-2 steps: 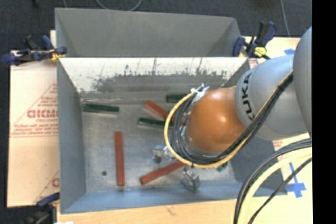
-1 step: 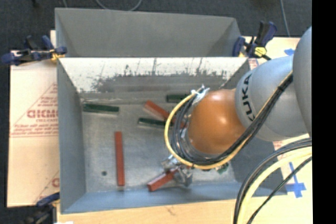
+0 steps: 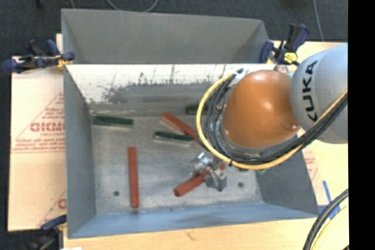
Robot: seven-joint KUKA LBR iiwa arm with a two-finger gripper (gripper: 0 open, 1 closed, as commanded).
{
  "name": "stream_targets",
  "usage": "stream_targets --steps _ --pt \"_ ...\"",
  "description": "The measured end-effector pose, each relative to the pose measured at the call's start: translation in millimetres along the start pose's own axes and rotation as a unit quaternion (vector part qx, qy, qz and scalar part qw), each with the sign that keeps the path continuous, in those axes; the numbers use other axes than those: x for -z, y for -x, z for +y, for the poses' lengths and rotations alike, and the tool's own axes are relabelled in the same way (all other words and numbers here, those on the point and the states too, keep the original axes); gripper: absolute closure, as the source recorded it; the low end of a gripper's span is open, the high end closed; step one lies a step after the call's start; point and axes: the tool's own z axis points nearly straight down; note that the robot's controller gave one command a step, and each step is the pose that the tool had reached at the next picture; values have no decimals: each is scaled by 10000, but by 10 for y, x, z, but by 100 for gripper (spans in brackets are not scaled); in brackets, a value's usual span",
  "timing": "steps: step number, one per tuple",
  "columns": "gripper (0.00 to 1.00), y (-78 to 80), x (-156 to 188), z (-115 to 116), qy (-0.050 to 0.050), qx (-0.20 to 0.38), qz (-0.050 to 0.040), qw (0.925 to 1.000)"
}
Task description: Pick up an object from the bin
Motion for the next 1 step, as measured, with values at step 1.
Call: stream_targets --steps 1 --pt "100 141 1418 -14 -6 -23 -9 10000"
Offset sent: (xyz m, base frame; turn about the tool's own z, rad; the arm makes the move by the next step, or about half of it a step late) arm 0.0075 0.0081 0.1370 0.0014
